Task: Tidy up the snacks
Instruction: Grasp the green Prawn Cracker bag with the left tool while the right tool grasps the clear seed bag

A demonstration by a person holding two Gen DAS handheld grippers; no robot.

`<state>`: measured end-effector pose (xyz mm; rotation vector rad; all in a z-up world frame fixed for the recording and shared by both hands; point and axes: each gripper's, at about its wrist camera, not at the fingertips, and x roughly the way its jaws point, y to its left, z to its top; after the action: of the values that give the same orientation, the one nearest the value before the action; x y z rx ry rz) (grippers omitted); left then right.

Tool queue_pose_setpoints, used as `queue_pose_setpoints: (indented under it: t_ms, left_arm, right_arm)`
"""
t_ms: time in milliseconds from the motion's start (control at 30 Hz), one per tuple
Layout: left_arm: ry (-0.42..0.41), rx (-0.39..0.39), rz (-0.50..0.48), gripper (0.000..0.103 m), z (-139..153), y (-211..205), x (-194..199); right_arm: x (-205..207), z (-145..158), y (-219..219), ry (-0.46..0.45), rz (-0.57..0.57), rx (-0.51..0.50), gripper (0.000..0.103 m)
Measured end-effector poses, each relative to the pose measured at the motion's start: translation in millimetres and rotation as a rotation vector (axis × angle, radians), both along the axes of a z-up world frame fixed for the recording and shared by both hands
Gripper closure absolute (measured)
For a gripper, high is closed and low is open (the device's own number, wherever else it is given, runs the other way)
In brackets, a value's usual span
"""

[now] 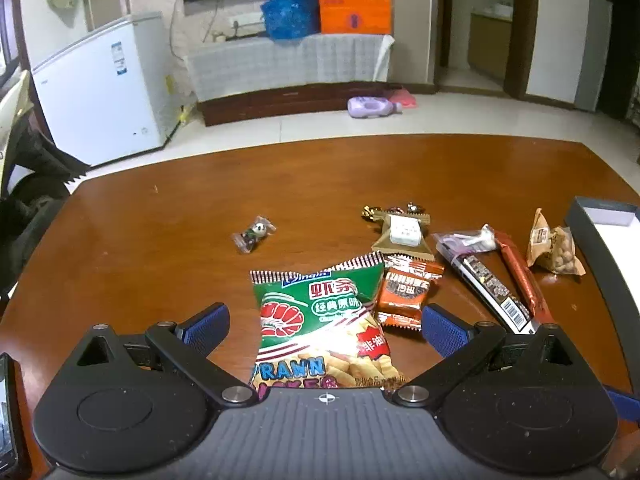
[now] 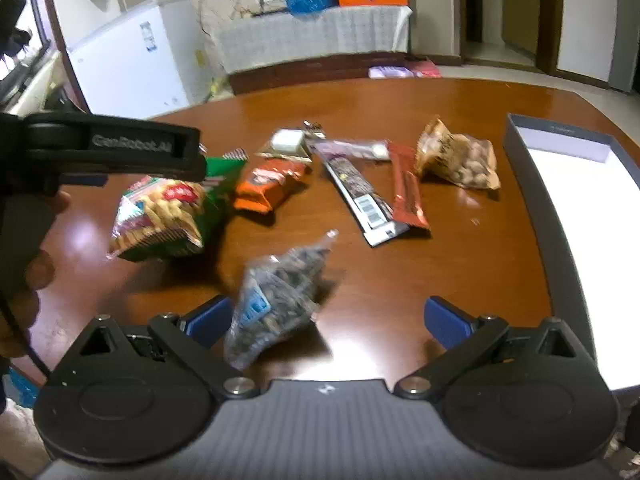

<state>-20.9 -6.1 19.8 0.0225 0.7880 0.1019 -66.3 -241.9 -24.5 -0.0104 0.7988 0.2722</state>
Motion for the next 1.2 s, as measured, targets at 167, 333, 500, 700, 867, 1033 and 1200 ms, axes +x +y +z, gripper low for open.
queue_pose_setpoints:
  t_ms: [167, 333, 500, 700, 867, 1033, 1200]
  left_arm:
    - [0.018, 0.011, -0.016, 0.0, -3.2, -2.8, 2.6]
    - [0.018, 0.019, -0.027, 0.0, -1.9, -6.6, 2.5]
    - [0.029, 0.008, -0.025, 0.0, -2.2, -6.3, 4.3]
    - [0.034, 0.007, -0.027, 0.0, -2.1, -6.4, 4.8]
    - [0.041, 0.007, -0.027, 0.0, -3.1, -7.5, 5.8]
    - [0.042, 0.005, -0.029, 0.0, -3.2, -7.9, 6.4]
    - [0.047, 0.008, -0.03, 0.0, -4.1, -8.9, 6.7]
  right_arm:
    - [2.6, -0.6, 6.8, -0.034, 0.018, -0.011, 0.0]
    - [5.5, -4.5, 13.9, -0.016, 0.044, -0.018, 0.0]
    - [5.2, -6.9, 18.9, -0.018, 0.065, -0.039, 0.0]
    - [6.1, -8.4, 18.4, -0.009, 0.063, -0.037, 0.0]
    - [7.2, -9.5, 17.9, -0.004, 0.061, -0.04, 0.0]
    - [7.0, -9.8, 18.9, -0.006, 0.065, -0.045, 0.0]
    - [7.2, -10.1, 19.3, -0.006, 0.065, -0.046, 0.0]
